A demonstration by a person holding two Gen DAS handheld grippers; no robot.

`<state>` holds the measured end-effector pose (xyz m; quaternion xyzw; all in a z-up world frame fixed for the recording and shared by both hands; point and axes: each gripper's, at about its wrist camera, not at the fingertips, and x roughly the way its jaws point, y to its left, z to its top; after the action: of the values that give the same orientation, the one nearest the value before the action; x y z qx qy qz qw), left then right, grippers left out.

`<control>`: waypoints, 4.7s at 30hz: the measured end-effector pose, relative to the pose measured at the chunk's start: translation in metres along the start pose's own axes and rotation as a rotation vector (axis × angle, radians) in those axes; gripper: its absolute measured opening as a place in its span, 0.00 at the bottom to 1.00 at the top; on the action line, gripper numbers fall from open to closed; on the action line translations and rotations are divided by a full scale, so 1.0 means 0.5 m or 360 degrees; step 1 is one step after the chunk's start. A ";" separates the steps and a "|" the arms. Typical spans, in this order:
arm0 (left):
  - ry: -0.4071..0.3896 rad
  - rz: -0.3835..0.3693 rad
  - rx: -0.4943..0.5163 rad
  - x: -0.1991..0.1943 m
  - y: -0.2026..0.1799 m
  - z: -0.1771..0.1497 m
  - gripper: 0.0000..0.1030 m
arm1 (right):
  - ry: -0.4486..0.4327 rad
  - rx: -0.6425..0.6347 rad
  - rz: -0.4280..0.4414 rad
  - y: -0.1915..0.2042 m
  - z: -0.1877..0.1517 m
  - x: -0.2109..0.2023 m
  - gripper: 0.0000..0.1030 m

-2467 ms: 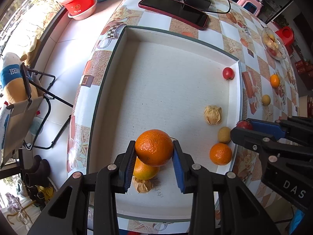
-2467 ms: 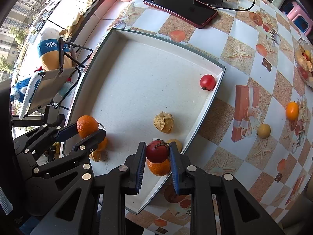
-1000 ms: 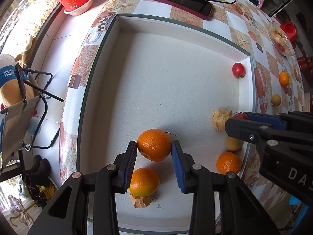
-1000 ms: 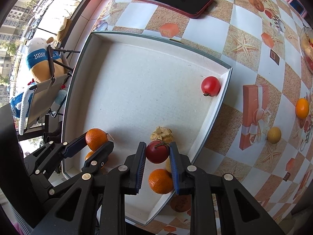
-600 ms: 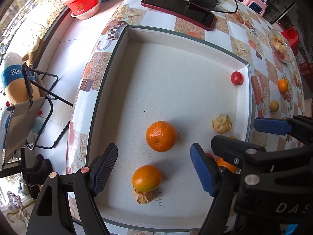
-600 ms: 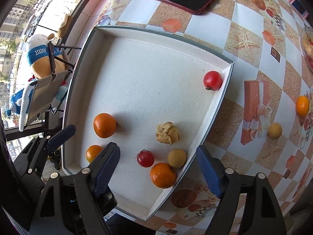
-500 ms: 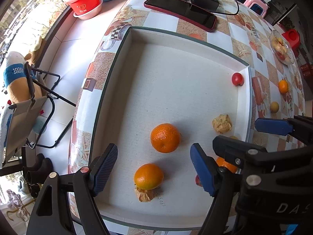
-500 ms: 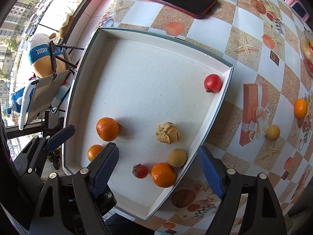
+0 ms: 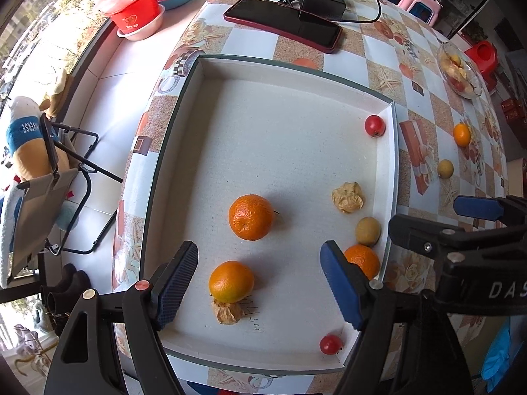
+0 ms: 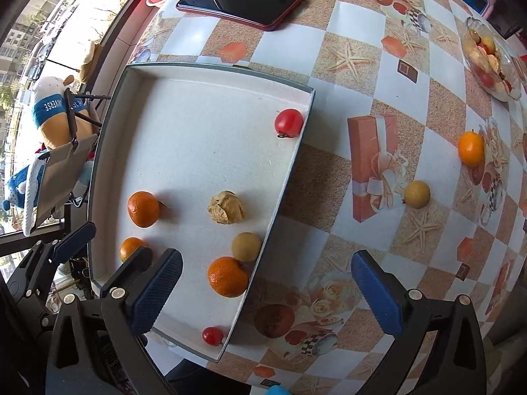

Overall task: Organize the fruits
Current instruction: 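Open left gripper to drop the orange while right gripper releases the tomato, then withdraw both open tools from the tray toward the loose fruits, then close left gripper on a brown kiwi while right tool moves toward an orange, then close right gripper on the small orange while left gripper lifts the kiwi, then carry the kiwi in left gripper and orange in right gripper over the tray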

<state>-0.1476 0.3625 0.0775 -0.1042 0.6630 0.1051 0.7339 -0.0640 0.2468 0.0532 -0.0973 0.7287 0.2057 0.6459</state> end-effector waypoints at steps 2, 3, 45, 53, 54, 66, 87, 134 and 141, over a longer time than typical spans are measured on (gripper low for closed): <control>-0.0001 0.0006 0.0038 -0.002 -0.015 0.003 0.78 | 0.0001 0.0064 -0.0003 -0.032 -0.008 -0.002 1.00; -0.0002 0.0008 0.0058 -0.004 -0.024 0.006 0.78 | 0.0002 0.0095 -0.0007 -0.049 -0.012 -0.003 1.00; 0.0205 -0.0023 0.0643 0.156 -0.515 0.159 0.62 | 0.0101 0.0642 -0.0162 -0.513 -0.300 0.073 1.00; 0.0143 -0.0001 0.0685 0.157 -0.542 0.159 0.44 | 0.0062 0.0587 -0.0180 -0.506 -0.298 0.074 1.00; 0.0138 -0.0002 0.0694 0.156 -0.547 0.158 0.38 | 0.0058 0.0582 -0.0182 -0.507 -0.298 0.073 1.00; 0.0154 0.0035 0.0703 0.146 -0.504 0.059 0.29 | 0.0142 0.0618 -0.0114 -0.510 -0.266 0.067 1.00; 0.0204 0.0009 0.0602 0.148 -0.388 -0.009 0.30 | -0.0276 0.0457 0.0010 -0.453 0.160 -0.029 0.67; 0.0082 -0.0170 0.0577 -0.022 -0.252 -0.071 0.29 | -0.0177 0.0468 0.0120 -0.316 -0.274 -0.055 0.35; 0.0045 -0.0154 0.0498 -0.029 -0.213 -0.074 0.29 | -0.0192 0.0375 0.0100 -0.279 -0.245 -0.068 0.35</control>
<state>-0.1530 0.2494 0.0895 -0.0220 0.6756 -0.0364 0.7360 -0.1127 0.0652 0.0723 0.0147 0.7103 0.1443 0.6888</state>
